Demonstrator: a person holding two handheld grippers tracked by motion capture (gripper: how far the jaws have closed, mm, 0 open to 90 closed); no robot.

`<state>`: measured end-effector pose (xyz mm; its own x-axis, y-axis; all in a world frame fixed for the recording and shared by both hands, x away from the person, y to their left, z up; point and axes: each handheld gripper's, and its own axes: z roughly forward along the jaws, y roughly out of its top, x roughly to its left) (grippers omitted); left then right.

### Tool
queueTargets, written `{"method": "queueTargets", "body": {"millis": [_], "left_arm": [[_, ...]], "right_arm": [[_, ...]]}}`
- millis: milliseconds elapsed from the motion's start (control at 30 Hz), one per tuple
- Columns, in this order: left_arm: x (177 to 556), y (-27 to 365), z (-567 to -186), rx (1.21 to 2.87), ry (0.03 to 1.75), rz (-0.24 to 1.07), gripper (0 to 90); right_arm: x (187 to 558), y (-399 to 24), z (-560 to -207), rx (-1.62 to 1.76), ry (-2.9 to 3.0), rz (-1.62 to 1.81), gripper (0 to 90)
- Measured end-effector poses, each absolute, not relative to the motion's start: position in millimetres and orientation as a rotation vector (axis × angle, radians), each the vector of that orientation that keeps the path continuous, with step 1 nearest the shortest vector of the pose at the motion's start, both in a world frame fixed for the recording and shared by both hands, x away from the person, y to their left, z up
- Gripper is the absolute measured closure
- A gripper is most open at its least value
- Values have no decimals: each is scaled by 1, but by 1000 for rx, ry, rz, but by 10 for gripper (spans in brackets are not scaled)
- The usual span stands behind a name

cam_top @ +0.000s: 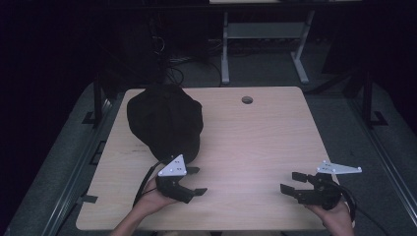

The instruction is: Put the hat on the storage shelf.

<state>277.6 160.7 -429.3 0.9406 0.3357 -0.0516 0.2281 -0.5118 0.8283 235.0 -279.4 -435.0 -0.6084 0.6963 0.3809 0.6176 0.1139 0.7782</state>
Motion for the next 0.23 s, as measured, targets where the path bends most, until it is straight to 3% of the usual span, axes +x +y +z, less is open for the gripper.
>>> {"method": "queueTargets", "body": {"millis": [233], "left_arm": [[277, 158, -428, 2128, 393, 134, 260]], "right_arm": [[222, -278, -447, 1379, 2249, 1539, 196]]}}
